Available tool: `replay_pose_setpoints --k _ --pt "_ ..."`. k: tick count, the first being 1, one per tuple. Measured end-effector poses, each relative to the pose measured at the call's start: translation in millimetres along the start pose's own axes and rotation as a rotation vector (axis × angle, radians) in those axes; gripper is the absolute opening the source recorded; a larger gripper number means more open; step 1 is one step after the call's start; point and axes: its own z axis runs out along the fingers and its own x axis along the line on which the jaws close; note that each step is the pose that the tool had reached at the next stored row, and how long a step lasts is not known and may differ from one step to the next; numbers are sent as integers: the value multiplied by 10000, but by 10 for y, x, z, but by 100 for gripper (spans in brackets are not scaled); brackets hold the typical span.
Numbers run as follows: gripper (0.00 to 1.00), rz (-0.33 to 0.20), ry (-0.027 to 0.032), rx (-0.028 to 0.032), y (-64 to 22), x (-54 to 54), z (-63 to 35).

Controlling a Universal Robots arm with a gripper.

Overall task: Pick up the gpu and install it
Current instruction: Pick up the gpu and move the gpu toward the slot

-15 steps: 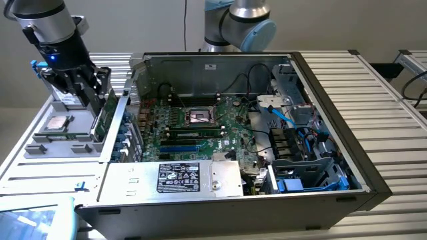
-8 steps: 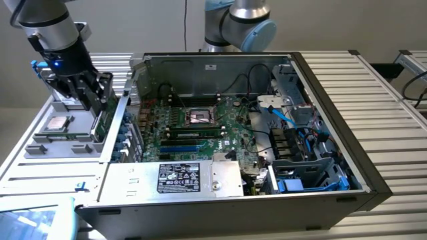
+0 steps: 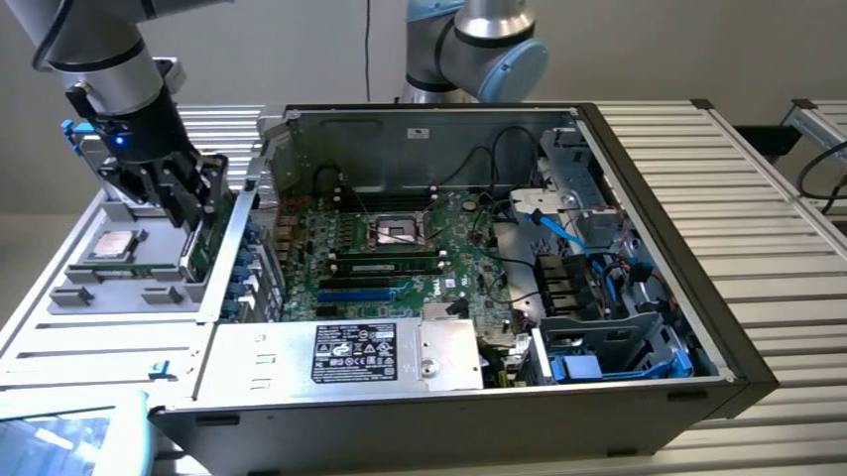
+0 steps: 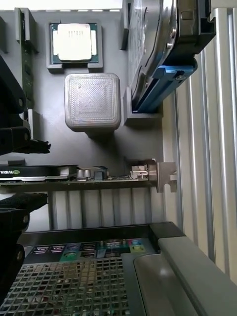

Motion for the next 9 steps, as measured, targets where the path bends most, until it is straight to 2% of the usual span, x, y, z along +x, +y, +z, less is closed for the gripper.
replay_pose_setpoints --k 7,9 --pt "46 0 0 -1 -6 2 121" --pt "46 1 3 0 -6 2 122"
